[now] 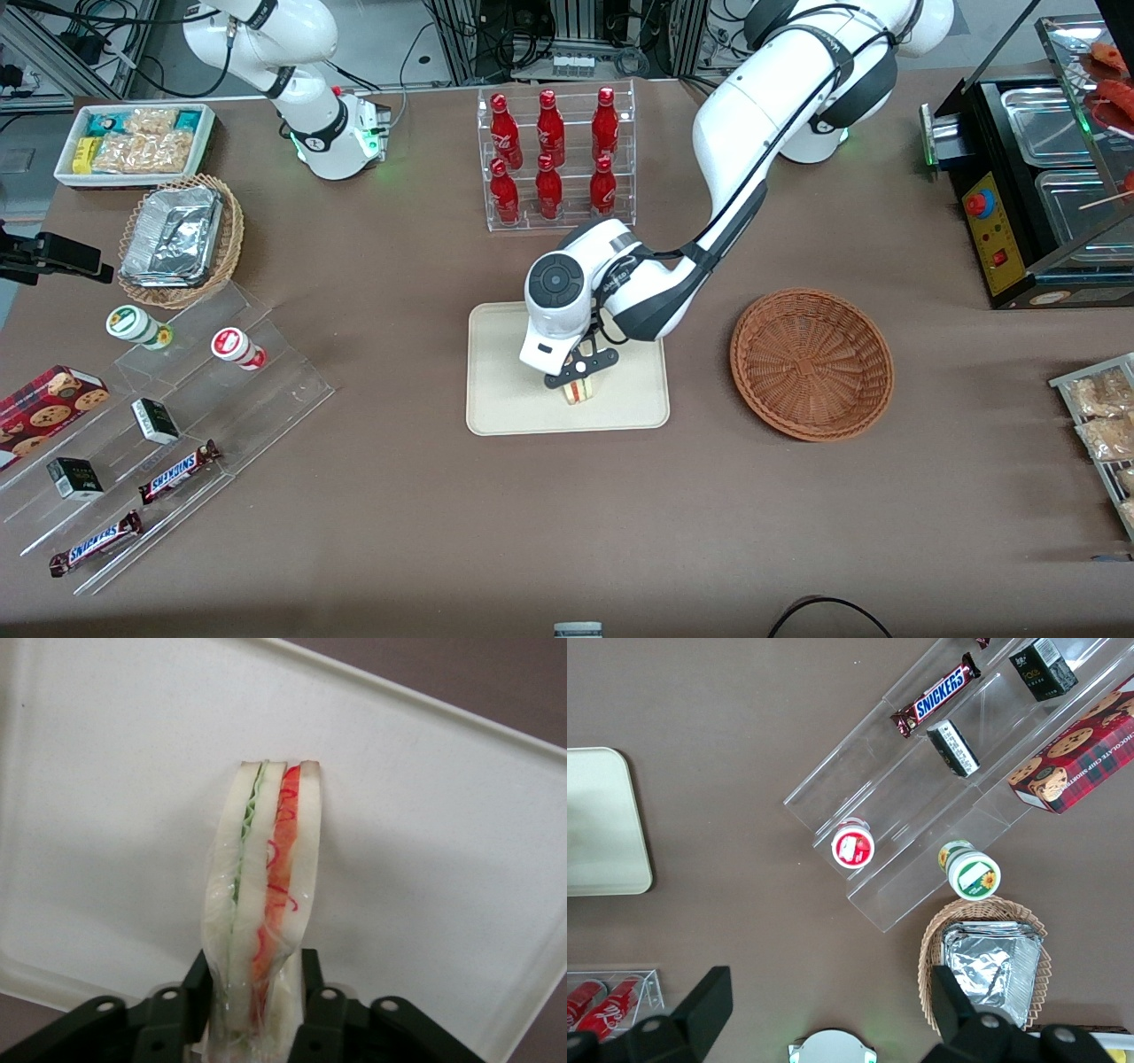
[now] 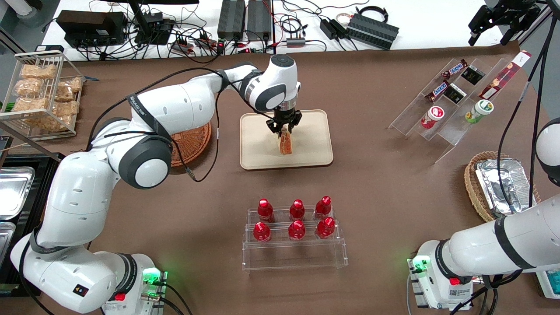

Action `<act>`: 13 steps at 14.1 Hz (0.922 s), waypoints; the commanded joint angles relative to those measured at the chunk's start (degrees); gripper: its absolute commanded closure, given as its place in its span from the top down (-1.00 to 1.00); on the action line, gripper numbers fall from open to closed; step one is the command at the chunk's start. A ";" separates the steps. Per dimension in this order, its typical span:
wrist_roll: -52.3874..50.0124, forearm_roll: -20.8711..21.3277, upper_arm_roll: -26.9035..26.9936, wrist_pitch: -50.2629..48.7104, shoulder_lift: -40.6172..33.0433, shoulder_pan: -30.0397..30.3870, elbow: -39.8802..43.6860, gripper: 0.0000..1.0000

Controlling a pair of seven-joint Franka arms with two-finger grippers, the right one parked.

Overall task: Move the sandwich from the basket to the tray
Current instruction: 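Lower the sandwich onto the tray and open the left gripper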

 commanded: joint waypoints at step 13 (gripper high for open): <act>18.93 -1.94 2.12 -16.33 -15.97 8.18 -0.82 1.00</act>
